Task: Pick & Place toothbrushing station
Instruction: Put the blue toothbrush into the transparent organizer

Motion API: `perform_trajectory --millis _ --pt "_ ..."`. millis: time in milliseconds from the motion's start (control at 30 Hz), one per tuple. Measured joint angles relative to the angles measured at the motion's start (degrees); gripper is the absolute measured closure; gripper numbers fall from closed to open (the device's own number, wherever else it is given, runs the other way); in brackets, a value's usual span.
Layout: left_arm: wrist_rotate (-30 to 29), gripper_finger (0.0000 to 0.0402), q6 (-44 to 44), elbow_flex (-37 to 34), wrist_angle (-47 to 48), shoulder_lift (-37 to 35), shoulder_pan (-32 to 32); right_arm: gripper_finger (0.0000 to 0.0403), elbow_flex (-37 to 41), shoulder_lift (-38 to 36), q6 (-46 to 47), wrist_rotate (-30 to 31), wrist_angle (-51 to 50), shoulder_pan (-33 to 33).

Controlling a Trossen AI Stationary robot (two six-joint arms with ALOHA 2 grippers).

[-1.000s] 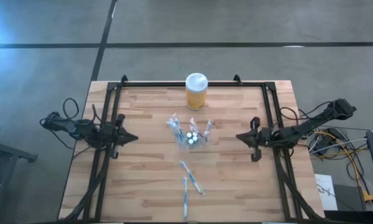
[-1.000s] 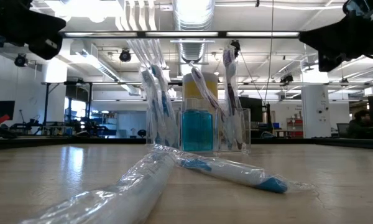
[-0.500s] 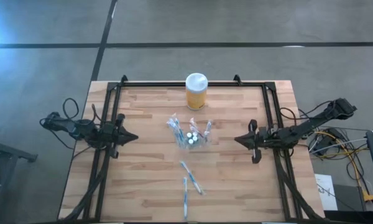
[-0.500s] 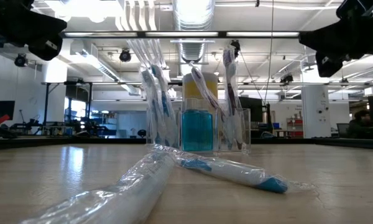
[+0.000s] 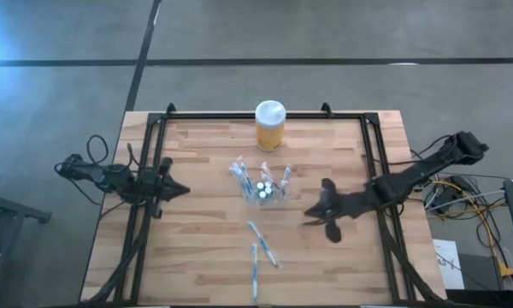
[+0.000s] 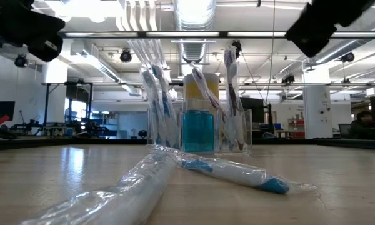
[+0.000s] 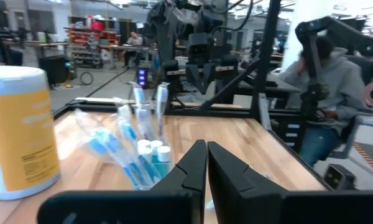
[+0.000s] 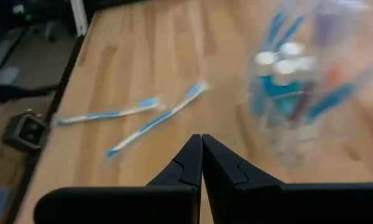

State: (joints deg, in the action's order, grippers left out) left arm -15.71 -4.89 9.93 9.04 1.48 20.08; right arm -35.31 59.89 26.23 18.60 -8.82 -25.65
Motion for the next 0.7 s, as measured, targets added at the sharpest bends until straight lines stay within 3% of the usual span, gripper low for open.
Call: perform_trajectory --millis 333,700 --pt "4.1 0.0381 -0.1 0.0 0.0 0.0 0.0 0.0394 -22.5 25.5 6.9 -8.4 -11.3 -3.9" --pt "4.1 0.0381 1.8 0.0 0.0 0.0 0.0 0.0392 -40.0 47.5 23.4 -8.6 -15.2 -5.7"
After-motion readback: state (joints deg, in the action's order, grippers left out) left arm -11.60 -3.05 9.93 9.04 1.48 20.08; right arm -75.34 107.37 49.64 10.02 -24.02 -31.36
